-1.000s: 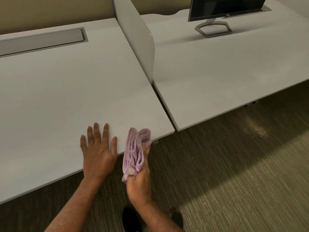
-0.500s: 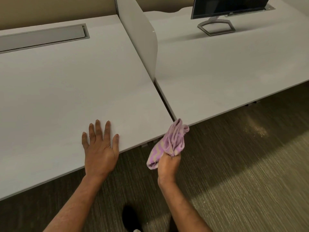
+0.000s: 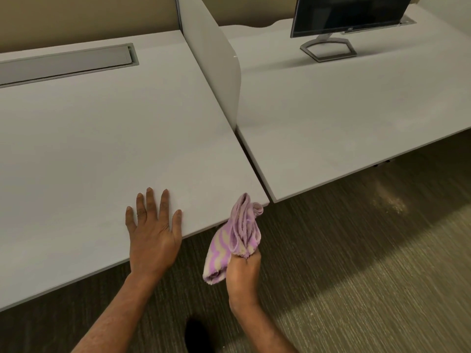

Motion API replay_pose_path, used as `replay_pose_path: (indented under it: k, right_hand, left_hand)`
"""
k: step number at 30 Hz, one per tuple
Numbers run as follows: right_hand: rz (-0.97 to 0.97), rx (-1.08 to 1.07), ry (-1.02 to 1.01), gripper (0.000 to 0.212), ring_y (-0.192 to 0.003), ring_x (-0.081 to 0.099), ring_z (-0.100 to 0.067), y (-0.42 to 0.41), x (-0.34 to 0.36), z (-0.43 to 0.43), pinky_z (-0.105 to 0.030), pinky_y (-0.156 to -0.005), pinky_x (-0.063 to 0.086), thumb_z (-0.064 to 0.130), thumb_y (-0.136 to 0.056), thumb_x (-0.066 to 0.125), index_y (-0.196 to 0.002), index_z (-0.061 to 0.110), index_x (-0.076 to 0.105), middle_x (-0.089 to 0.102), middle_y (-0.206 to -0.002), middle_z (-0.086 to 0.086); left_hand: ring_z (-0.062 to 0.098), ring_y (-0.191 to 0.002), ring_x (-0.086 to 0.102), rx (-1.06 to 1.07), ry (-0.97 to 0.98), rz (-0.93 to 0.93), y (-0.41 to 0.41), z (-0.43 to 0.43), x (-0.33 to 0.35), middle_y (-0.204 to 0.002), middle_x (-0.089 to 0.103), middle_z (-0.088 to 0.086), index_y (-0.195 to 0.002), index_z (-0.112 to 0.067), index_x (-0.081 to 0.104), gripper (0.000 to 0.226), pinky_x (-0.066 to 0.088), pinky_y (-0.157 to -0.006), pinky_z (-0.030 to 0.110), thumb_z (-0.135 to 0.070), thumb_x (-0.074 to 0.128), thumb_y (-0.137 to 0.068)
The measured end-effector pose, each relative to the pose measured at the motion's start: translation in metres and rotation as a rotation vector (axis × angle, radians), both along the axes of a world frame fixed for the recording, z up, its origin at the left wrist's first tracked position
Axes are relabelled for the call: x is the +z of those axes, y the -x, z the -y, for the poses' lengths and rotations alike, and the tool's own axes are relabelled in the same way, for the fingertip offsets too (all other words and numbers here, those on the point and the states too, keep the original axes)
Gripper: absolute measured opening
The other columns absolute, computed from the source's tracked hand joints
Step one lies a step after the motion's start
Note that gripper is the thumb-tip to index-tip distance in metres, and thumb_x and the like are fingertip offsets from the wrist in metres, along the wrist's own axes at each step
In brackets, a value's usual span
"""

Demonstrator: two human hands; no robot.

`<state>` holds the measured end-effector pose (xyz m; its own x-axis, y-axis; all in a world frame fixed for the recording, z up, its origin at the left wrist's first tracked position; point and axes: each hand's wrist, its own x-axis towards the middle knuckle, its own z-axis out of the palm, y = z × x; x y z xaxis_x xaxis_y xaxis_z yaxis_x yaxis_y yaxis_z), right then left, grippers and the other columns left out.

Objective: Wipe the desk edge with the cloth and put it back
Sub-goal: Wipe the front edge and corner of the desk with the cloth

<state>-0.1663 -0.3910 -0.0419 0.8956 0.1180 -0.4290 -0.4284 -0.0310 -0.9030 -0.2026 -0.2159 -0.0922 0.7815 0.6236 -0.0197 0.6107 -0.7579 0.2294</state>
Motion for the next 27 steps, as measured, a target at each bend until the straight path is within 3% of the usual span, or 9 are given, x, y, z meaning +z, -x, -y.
replay_pose_path:
  k: [2,4,6,8,12,23,27]
  right_hand:
    - [0.146,-0.067,-0.003,0.051,-0.137,0.051,-0.013,0.001,0.014,-0.002,-0.023,-0.112,0.044,0.003,-0.103,0.048,-0.149,0.023,0.045,0.057,-0.146,0.003]
    - [0.440,-0.078,0.027,0.058,-0.150,0.035,-0.013,-0.004,0.027,-0.008,-0.032,-0.121,0.035,0.009,-0.102,0.050,-0.156,0.019,0.033,0.040,-0.161,0.000]
    - [0.738,0.028,0.224,0.057,-0.156,0.020,-0.021,-0.019,0.023,-0.014,-0.047,-0.125,0.026,0.023,-0.103,0.048,-0.157,0.015,0.030,0.029,-0.167,-0.006]
    - [0.845,0.151,0.539,0.058,-0.158,0.013,-0.026,-0.041,0.008,-0.017,-0.055,-0.126,0.017,0.032,-0.102,0.047,-0.156,0.017,0.033,0.026,-0.167,-0.010]
    - [0.738,0.475,0.868,0.089,-0.158,0.001,-0.030,-0.058,-0.018,-0.022,-0.059,-0.126,0.006,0.014,-0.085,0.071,-0.159,0.026,0.023,0.016,-0.169,-0.011]
    - [0.709,0.619,1.054,0.087,-0.157,-0.007,-0.033,-0.090,-0.012,-0.036,-0.052,-0.127,-0.004,0.033,-0.095,0.060,-0.161,0.025,0.004,-0.001,-0.170,-0.016]
    - [0.700,0.605,1.079,0.085,-0.158,-0.004,-0.032,-0.102,-0.009,-0.037,-0.051,-0.127,-0.004,0.034,-0.096,0.059,-0.161,0.025,0.005,0.001,-0.171,-0.015]
  left_hand:
    - [0.028,-0.161,-0.003,0.001,0.001,-0.006,0.000,0.000,0.000,-0.173,0.002,0.011,-0.164,-0.023,0.010,0.069,0.001,-0.129,0.055,-0.056,0.010,-0.103]
    - [0.026,-0.160,-0.007,0.005,0.014,-0.015,0.000,0.000,0.001,-0.174,-0.002,0.010,-0.164,-0.024,0.006,0.069,-0.001,-0.129,0.054,-0.056,0.008,-0.102]
    - [0.025,-0.160,-0.009,0.007,0.027,-0.011,0.000,-0.001,0.001,-0.174,-0.003,0.009,-0.164,-0.025,0.005,0.069,-0.003,-0.129,0.053,-0.057,0.008,-0.102]
    - [0.026,-0.160,-0.007,0.004,0.018,-0.002,0.001,-0.001,0.001,-0.174,-0.001,0.010,-0.164,-0.023,0.007,0.069,-0.001,-0.129,0.054,-0.056,0.009,-0.103]
    - [0.026,-0.160,-0.006,0.002,0.007,-0.007,0.001,-0.001,0.000,-0.174,0.000,0.011,-0.164,-0.023,0.008,0.069,0.001,-0.129,0.054,-0.056,0.010,-0.103]
    - [0.025,-0.160,-0.007,-0.003,0.014,-0.004,0.000,-0.001,0.000,-0.174,-0.002,0.009,-0.164,-0.023,0.007,0.069,0.001,-0.129,0.054,-0.055,0.013,-0.103]
    - [0.026,-0.161,-0.006,0.002,0.015,-0.009,0.001,0.000,0.001,-0.174,-0.001,0.009,-0.164,-0.023,0.008,0.068,0.001,-0.129,0.054,-0.055,0.012,-0.103]
